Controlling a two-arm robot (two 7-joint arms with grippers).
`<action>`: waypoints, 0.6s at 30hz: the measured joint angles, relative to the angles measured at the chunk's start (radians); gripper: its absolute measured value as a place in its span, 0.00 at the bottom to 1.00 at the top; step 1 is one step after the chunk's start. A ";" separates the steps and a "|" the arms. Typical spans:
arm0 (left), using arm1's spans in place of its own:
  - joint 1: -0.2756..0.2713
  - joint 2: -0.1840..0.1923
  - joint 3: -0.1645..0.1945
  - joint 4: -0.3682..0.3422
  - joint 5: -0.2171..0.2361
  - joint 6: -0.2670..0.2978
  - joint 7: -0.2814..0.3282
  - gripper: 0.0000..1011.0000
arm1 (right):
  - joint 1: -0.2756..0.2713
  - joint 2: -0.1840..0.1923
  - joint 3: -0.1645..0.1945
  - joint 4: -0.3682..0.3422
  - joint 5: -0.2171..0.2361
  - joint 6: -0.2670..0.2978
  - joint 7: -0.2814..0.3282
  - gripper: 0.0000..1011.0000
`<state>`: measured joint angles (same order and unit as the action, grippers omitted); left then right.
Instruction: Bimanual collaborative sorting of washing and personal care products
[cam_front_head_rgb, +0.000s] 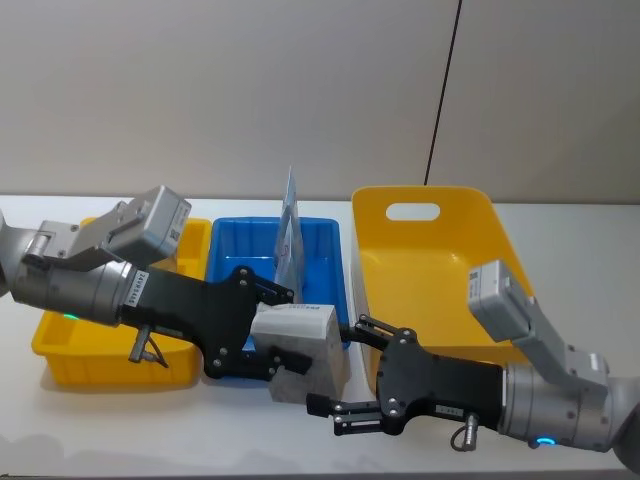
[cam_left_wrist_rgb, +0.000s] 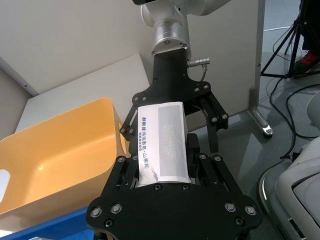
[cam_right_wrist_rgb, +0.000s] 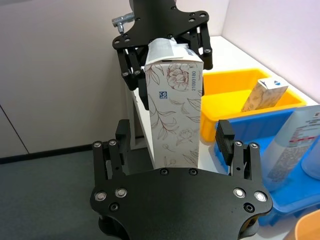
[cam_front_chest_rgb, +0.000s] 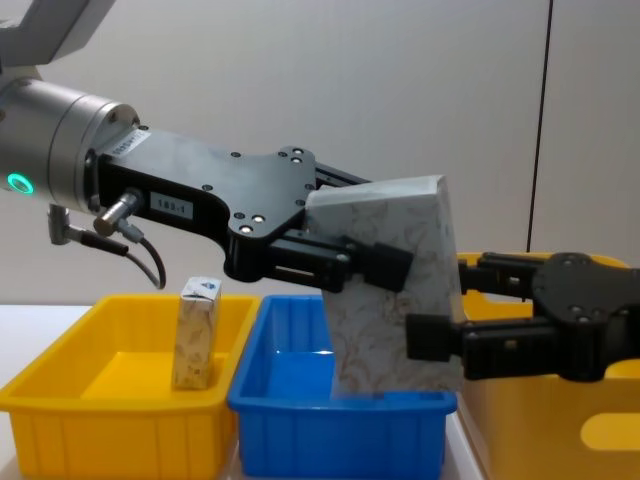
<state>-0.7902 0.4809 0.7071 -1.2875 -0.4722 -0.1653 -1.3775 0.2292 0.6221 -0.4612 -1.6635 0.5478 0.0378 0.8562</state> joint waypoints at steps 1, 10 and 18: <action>0.000 0.000 0.000 0.000 0.000 0.000 0.000 0.41 | 0.002 -0.001 -0.003 0.000 0.001 0.004 -0.001 0.99; 0.000 0.000 0.000 0.000 0.000 0.000 0.000 0.41 | 0.015 -0.007 -0.022 0.005 0.000 0.021 -0.013 0.99; 0.000 0.000 0.000 0.000 0.000 0.000 0.000 0.41 | 0.026 -0.012 -0.038 0.012 -0.008 0.032 -0.026 0.93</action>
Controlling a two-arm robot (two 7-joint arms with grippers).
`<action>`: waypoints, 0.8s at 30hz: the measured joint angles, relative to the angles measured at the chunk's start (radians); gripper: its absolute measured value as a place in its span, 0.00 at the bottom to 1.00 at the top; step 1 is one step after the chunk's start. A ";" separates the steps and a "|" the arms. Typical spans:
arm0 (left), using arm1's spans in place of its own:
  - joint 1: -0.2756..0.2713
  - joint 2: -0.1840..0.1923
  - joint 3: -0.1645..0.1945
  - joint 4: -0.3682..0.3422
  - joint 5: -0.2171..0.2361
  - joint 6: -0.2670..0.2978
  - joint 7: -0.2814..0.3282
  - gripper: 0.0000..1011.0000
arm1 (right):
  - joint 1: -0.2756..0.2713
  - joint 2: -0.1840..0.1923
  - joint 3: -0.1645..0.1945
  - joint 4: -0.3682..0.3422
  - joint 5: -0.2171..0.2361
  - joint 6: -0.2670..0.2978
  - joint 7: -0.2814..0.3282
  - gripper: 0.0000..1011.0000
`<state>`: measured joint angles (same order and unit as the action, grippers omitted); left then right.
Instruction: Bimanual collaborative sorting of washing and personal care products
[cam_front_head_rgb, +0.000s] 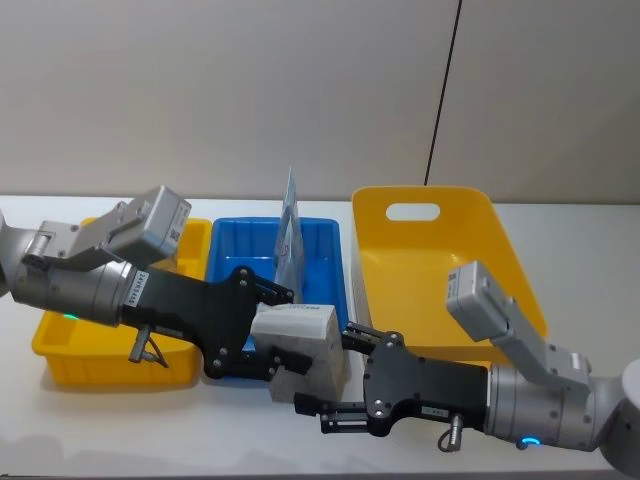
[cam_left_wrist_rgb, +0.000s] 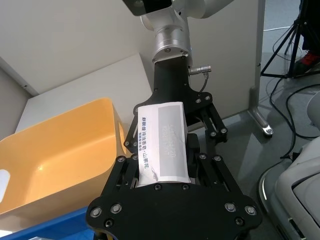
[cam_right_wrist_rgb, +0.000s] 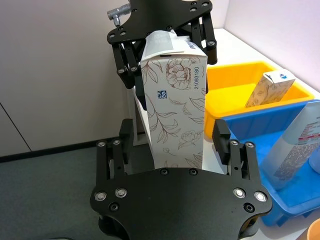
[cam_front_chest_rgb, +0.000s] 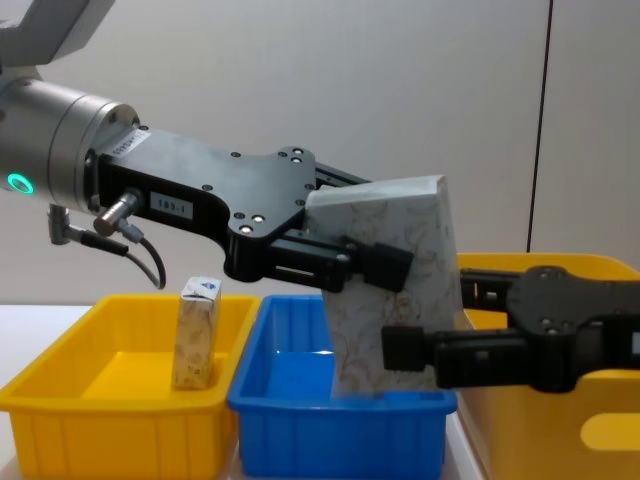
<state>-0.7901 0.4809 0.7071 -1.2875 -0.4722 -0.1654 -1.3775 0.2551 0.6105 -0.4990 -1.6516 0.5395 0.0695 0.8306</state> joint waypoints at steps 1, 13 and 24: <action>0.000 0.000 0.000 0.000 0.000 0.000 0.000 0.41 | 0.001 0.000 -0.001 0.000 -0.001 0.000 -0.001 0.91; 0.000 0.000 0.000 0.000 0.000 0.000 0.000 0.41 | 0.007 -0.003 -0.009 0.004 -0.005 0.006 -0.008 0.55; 0.000 0.000 0.000 0.000 0.000 0.000 0.000 0.41 | 0.008 -0.004 -0.012 0.005 -0.007 0.007 -0.009 0.39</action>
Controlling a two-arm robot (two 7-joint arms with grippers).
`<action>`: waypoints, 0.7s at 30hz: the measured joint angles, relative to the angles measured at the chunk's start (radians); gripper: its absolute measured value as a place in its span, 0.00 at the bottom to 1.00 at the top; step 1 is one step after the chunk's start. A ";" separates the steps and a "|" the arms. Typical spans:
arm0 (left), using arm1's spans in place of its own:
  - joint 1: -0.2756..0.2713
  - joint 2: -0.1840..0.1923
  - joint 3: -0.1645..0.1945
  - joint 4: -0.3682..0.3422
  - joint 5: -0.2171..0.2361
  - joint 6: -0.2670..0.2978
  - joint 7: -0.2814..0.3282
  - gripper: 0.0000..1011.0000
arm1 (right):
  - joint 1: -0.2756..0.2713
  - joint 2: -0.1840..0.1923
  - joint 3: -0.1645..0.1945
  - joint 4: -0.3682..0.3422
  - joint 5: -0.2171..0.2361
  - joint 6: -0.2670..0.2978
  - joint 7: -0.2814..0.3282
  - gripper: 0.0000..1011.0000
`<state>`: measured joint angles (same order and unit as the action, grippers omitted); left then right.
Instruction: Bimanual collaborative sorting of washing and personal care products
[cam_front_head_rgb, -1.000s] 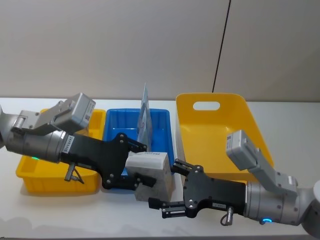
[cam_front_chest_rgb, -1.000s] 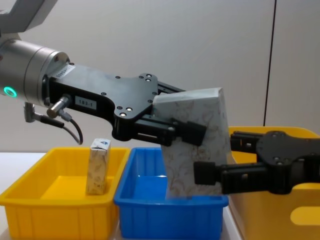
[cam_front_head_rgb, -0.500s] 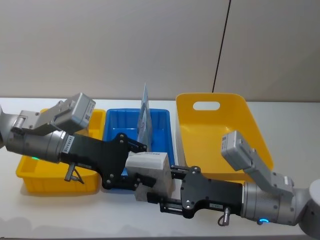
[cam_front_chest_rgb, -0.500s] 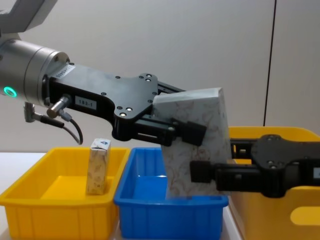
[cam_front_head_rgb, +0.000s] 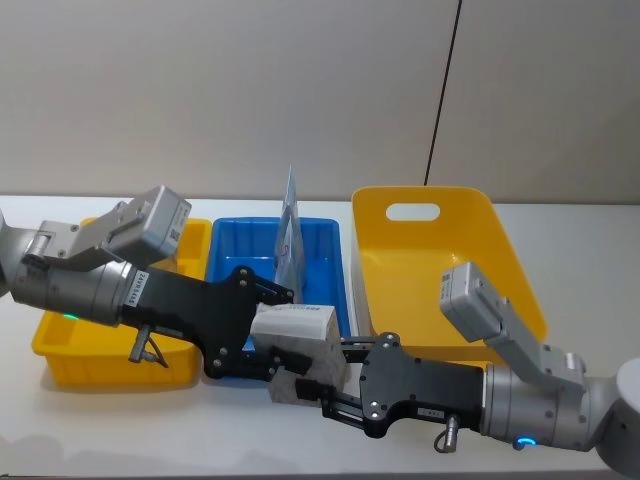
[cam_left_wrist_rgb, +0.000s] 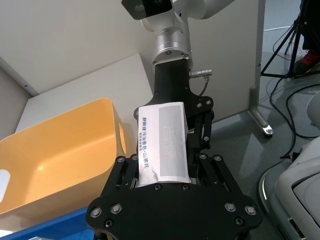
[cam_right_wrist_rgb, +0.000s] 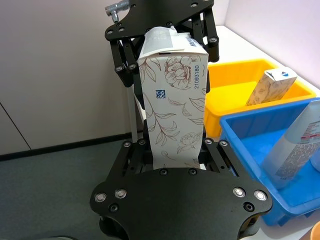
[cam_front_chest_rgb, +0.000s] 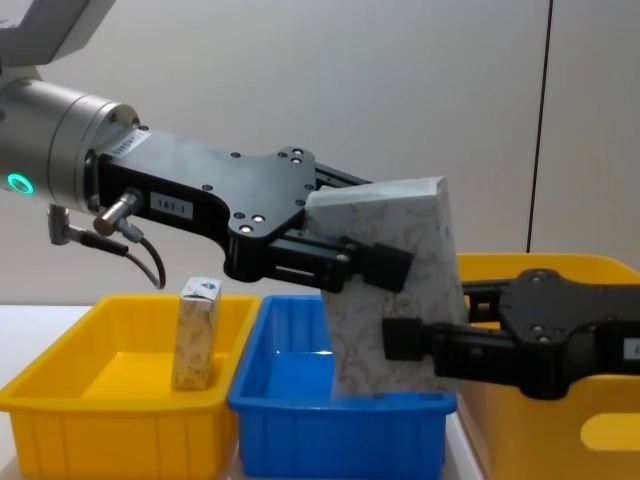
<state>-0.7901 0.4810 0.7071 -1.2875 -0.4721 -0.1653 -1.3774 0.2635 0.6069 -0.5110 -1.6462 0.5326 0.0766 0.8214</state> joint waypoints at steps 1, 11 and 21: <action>0.000 0.000 0.000 0.000 0.000 0.000 0.000 0.41 | 0.000 0.000 0.000 0.000 0.000 0.000 0.000 0.39; 0.000 0.000 0.000 0.000 0.000 0.000 0.000 0.56 | 0.001 -0.001 -0.001 0.001 -0.001 0.002 -0.001 0.37; 0.000 0.000 0.000 0.000 0.000 0.000 0.000 0.86 | 0.001 0.000 -0.002 0.001 -0.001 0.002 -0.003 0.37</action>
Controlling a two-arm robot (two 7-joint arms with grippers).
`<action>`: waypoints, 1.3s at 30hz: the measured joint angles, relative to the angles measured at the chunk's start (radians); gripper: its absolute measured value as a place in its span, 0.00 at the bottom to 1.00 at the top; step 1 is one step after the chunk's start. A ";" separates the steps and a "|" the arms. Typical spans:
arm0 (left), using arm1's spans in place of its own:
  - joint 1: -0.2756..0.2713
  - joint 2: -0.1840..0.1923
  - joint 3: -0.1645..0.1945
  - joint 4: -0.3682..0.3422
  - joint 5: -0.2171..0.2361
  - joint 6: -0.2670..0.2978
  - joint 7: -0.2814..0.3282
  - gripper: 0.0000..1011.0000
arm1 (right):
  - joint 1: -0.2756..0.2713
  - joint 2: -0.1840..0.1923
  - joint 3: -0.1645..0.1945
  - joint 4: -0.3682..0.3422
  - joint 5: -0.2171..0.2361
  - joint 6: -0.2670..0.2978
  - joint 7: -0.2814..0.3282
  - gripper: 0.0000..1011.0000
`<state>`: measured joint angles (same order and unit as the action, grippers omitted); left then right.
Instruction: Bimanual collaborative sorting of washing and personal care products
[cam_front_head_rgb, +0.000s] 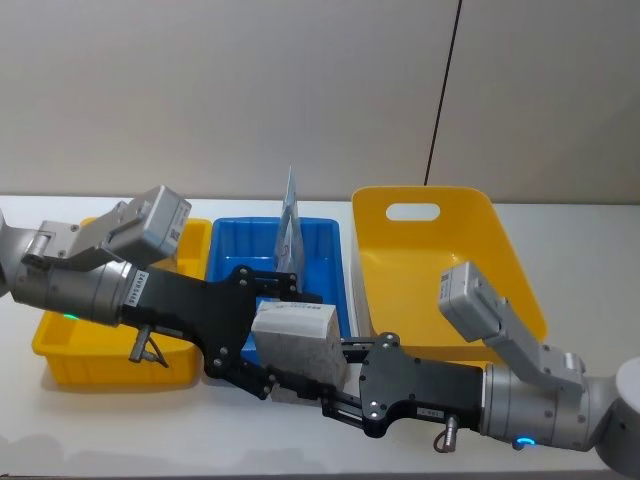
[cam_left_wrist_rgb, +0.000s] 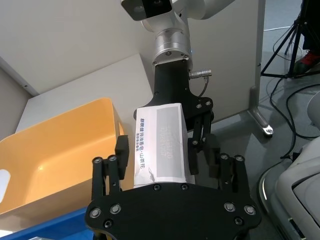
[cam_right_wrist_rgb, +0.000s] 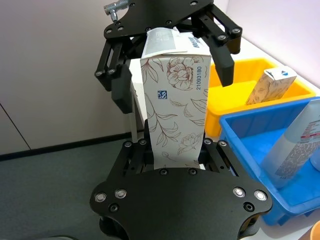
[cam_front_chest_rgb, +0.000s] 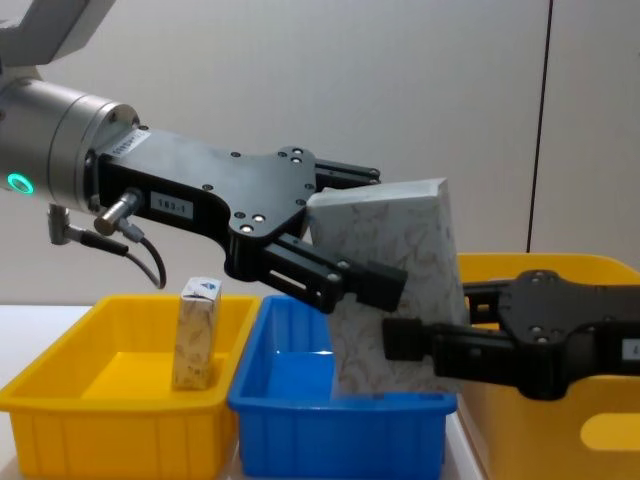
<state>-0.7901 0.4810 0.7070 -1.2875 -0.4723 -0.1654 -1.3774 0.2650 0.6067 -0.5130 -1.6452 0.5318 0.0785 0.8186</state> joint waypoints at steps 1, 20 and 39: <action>0.000 0.000 0.000 0.000 0.000 0.000 0.000 0.90 | 0.000 0.000 0.000 0.000 0.000 0.000 0.000 0.37; 0.053 0.054 -0.039 -0.072 -0.001 0.034 0.122 0.99 | -0.068 0.007 0.040 -0.037 0.030 -0.042 -0.081 0.37; 0.076 0.067 -0.081 -0.057 -0.023 0.036 0.229 0.99 | -0.133 -0.008 0.104 -0.051 0.035 -0.096 -0.237 0.37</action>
<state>-0.7138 0.5479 0.6256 -1.3444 -0.4956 -0.1291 -1.1487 0.1322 0.5985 -0.4090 -1.6959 0.5669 -0.0176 0.5812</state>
